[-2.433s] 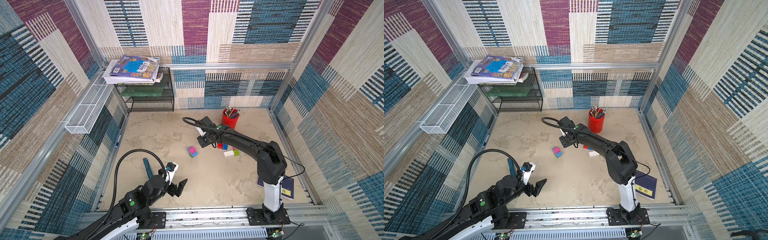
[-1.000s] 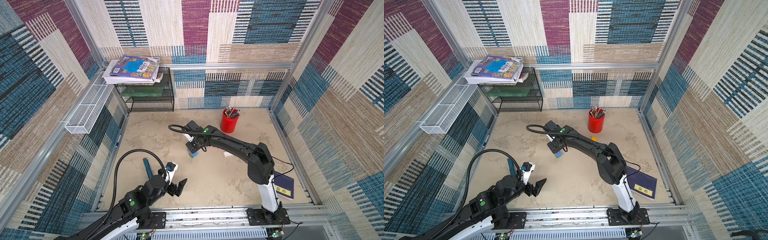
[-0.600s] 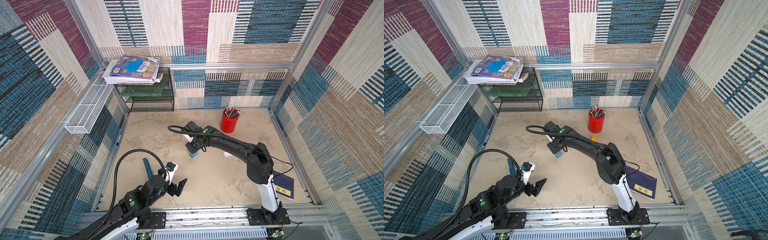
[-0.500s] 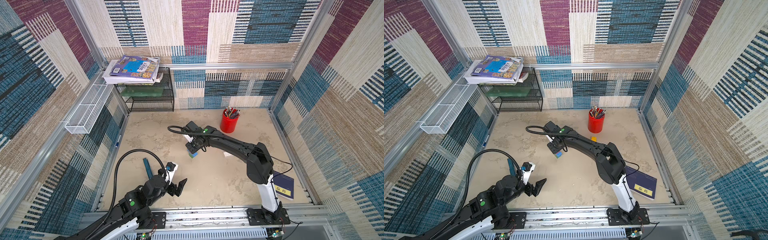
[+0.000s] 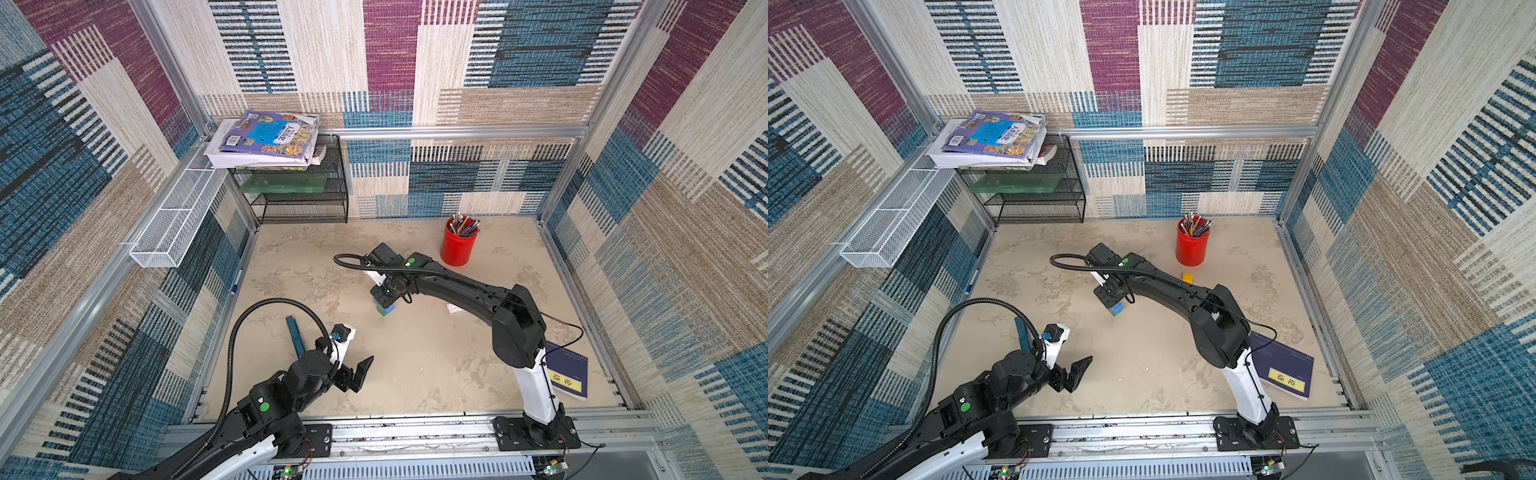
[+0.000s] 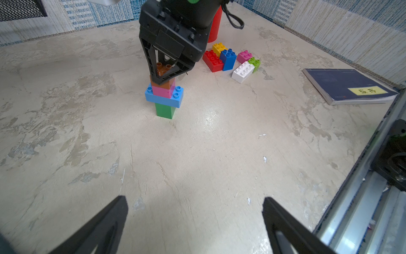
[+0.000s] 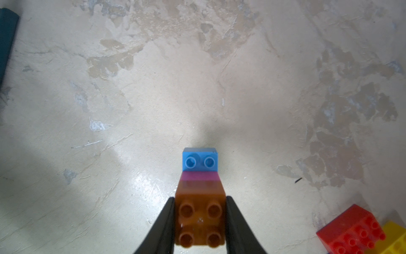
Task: Assemble the letter f with lego
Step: Assemble the lego brick with the lego brick.
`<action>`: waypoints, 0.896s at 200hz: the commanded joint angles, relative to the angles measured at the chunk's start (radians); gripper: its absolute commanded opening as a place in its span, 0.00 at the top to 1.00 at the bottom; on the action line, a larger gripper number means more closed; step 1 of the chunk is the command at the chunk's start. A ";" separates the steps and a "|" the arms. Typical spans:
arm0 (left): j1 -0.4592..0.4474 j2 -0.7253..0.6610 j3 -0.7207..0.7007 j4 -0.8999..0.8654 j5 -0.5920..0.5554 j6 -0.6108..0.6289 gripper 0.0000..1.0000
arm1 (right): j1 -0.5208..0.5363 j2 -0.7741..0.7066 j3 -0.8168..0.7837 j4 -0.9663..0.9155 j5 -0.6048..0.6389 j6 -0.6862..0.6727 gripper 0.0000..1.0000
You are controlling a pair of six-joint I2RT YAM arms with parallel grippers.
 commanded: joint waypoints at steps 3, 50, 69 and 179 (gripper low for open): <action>0.001 0.000 0.000 0.019 -0.003 -0.012 0.01 | -0.002 0.036 -0.041 -0.125 -0.067 -0.024 0.64; 0.000 0.000 -0.002 0.022 -0.005 -0.013 0.01 | -0.012 0.000 -0.084 -0.064 -0.104 -0.084 0.63; 0.000 0.000 -0.001 0.021 -0.006 -0.012 0.01 | -0.015 -0.010 -0.083 -0.043 -0.122 -0.118 0.63; 0.001 0.009 -0.001 0.027 -0.009 -0.013 0.01 | -0.020 -0.053 -0.131 0.010 -0.144 -0.326 0.62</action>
